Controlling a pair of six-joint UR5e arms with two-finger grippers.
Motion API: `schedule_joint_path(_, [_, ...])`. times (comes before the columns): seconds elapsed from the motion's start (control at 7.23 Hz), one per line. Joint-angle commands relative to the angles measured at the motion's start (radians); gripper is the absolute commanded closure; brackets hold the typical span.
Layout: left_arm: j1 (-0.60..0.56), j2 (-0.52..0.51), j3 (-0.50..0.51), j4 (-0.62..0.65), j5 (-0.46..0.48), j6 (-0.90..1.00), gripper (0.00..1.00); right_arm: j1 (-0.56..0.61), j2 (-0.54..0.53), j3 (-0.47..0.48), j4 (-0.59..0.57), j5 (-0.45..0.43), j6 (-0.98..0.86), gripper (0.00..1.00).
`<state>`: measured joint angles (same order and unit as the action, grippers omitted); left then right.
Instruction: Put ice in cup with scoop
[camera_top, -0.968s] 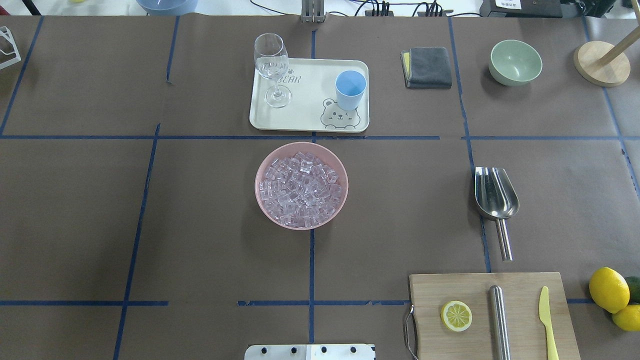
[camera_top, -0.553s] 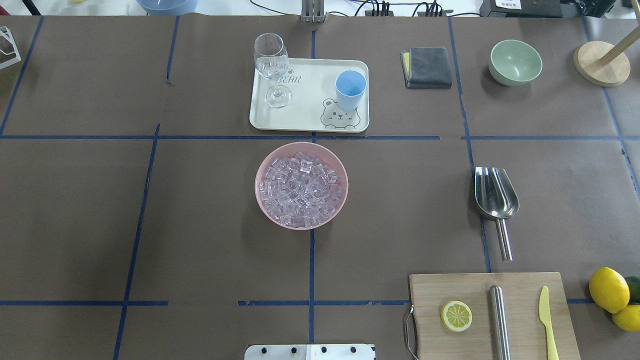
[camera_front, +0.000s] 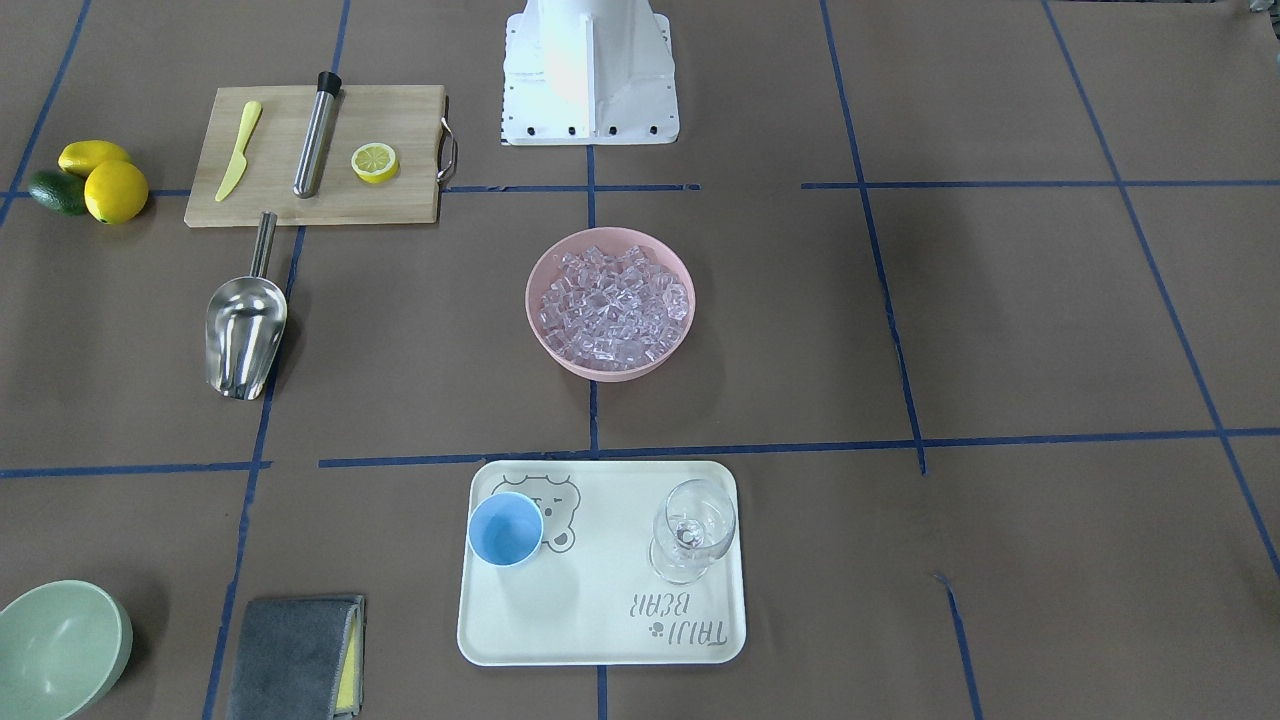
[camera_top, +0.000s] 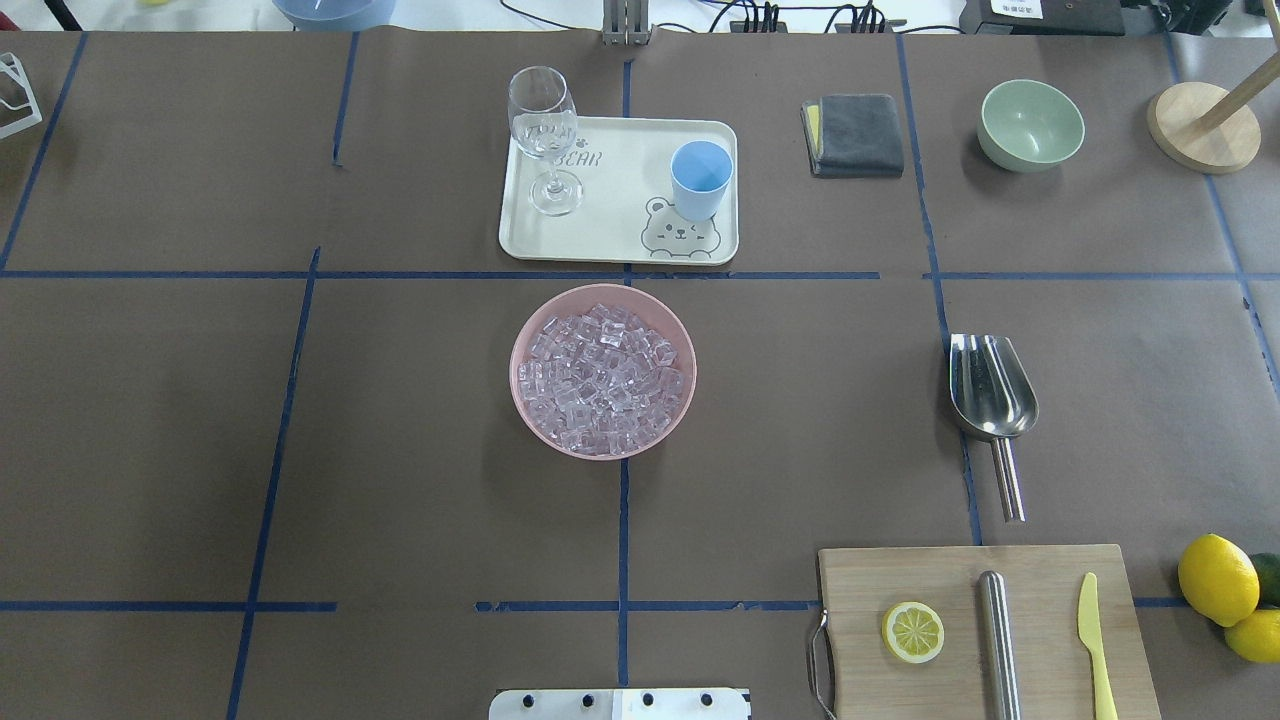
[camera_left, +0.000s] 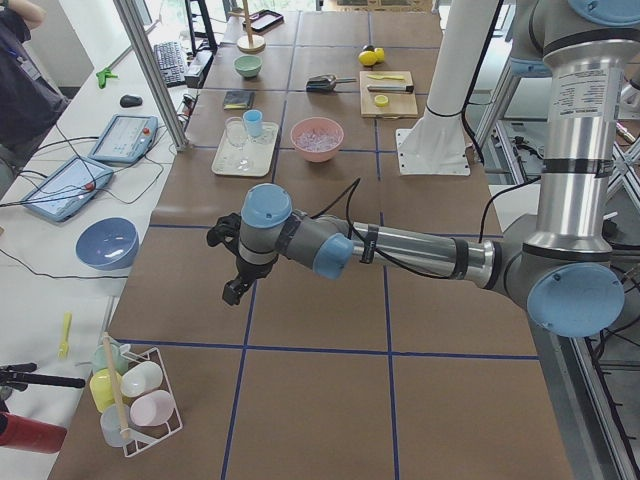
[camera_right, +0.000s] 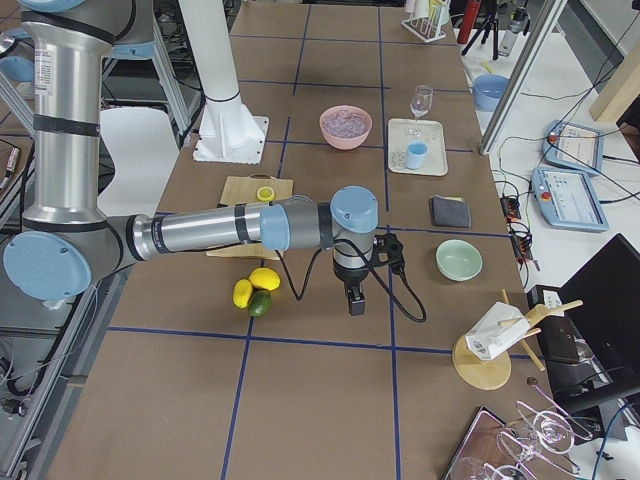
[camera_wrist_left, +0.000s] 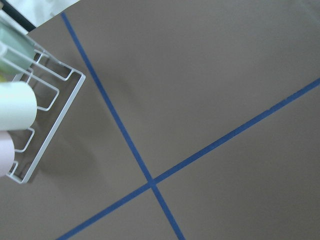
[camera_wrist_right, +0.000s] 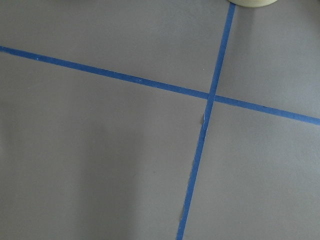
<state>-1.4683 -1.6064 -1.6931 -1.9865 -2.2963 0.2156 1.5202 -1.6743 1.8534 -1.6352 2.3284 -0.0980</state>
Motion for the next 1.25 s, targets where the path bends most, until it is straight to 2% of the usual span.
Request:
schedule_joint_path(0.0, [0.038,-0.052,0.030,-0.101,-0.017,-0.005,0.00,0.000,-0.002,0.003,0.000,0.003,0.000,0.00])
schedule_joint_path(0.28, [0.129,-0.055,0.012,-0.167,-0.049,-0.002,0.00,0.000,-0.011,-0.003,0.064,0.003,0.001,0.00])
schedule_joint_path(0.42, [0.249,-0.055,0.018,-0.322,-0.048,-0.002,0.00,-0.002,-0.019,-0.003,0.070,0.003,0.000,0.00])
schedule_joint_path(0.55, [0.351,-0.067,0.023,-0.404,-0.046,-0.005,0.00,-0.008,-0.019,-0.003,0.071,0.002,0.000,0.00])
schedule_joint_path(1.11, [0.596,-0.173,0.033,-0.446,-0.046,-0.060,0.00,-0.049,-0.018,-0.002,0.106,0.005,0.001,0.00])
